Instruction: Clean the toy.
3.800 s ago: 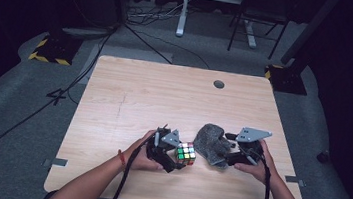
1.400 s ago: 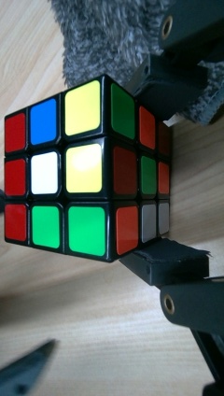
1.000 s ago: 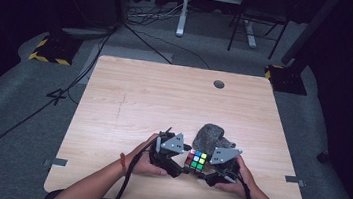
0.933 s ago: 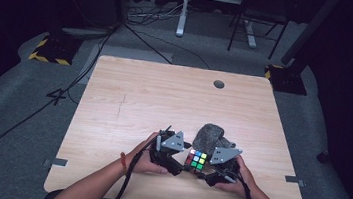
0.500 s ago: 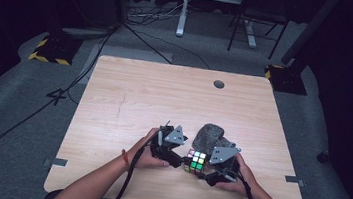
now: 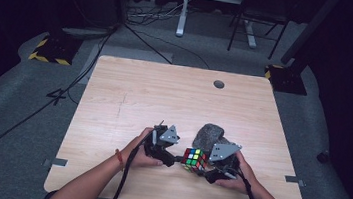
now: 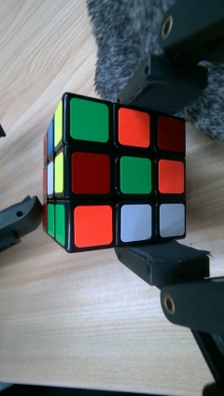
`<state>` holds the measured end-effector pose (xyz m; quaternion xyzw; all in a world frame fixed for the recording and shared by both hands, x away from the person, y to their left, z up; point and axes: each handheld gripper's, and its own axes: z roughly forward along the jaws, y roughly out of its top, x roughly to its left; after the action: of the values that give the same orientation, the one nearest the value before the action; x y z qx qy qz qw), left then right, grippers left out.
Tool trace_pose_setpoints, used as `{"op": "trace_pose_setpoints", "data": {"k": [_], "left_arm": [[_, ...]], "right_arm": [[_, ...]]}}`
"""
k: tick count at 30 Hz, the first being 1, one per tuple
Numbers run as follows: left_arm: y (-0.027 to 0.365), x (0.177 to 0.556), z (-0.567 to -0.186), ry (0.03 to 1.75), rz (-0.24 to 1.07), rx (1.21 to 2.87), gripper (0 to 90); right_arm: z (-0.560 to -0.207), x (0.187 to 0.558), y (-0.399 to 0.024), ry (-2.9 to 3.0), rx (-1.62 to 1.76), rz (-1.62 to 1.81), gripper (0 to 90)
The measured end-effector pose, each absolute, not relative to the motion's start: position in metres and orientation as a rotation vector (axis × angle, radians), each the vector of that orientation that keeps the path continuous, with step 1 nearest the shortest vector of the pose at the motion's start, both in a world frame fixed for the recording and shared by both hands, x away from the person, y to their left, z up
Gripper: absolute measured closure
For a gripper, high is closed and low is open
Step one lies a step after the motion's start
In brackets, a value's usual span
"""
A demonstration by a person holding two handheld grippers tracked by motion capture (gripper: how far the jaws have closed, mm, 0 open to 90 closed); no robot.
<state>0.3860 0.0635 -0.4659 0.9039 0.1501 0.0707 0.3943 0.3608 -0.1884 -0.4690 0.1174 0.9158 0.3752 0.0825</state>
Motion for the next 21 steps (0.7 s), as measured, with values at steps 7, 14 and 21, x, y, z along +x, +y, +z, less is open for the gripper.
{"op": "trace_pose_setpoints", "data": {"k": [7,14,21], "left_arm": [[0.061,0.384,-0.465,0.364,0.194,2.317,28.1],[0.062,0.385,-0.470,0.372,0.197,2.350,27.7],[0.061,0.387,-0.479,0.365,0.177,2.387,27.7]], "right_arm": [[-0.463,0.363,-0.180,2.769,0.324,1.082,34.1],[-0.460,0.365,-0.176,2.772,0.318,1.070,34.0],[-0.459,0.371,-0.172,2.793,0.302,1.066,33.4]]}}
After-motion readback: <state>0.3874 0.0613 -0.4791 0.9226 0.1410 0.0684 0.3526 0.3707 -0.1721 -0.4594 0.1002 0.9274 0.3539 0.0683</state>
